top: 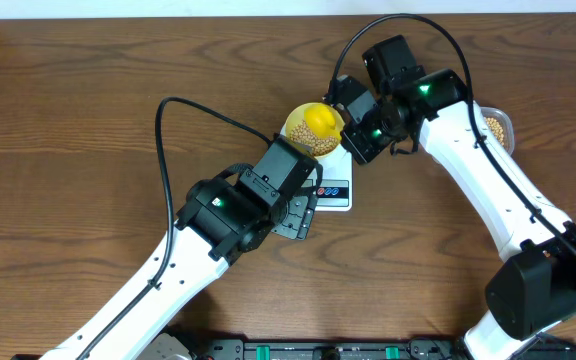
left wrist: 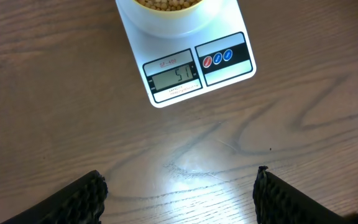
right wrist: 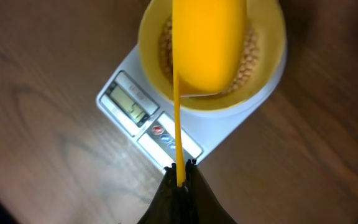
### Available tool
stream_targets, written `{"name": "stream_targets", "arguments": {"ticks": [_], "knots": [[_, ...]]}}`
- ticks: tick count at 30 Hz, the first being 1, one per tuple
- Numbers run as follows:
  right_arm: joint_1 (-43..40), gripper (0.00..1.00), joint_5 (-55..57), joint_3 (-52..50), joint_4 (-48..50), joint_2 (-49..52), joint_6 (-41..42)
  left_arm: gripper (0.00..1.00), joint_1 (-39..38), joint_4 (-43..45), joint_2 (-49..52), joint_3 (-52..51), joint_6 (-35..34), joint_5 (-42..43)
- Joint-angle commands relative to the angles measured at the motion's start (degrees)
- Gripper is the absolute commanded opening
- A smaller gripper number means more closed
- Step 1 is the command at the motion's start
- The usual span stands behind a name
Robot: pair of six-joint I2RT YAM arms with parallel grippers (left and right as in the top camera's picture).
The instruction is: Scoop item into bowl and weigh 50g on scale
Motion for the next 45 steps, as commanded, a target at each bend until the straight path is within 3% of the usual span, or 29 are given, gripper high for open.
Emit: {"name": "stream_targets", "arguments": {"ticks": [1,22,45], "knots": [[0.5,0.01,3.3,0.0,0.7,-0.7,0.6,0.78,0.1,-0.1,0.2,1.1,0.5,0.1],[5.6,0.01,15.1,0.0,2.4,4.6,1.5,0.78,0.1,-0.1,0.2,1.1,0.5,0.1],[6.0,0.01,14.9,-0.2,2.5,6.5,4.0,0.78,0.1,-0.1,0.2,1.1,0.5,0.1]]}}
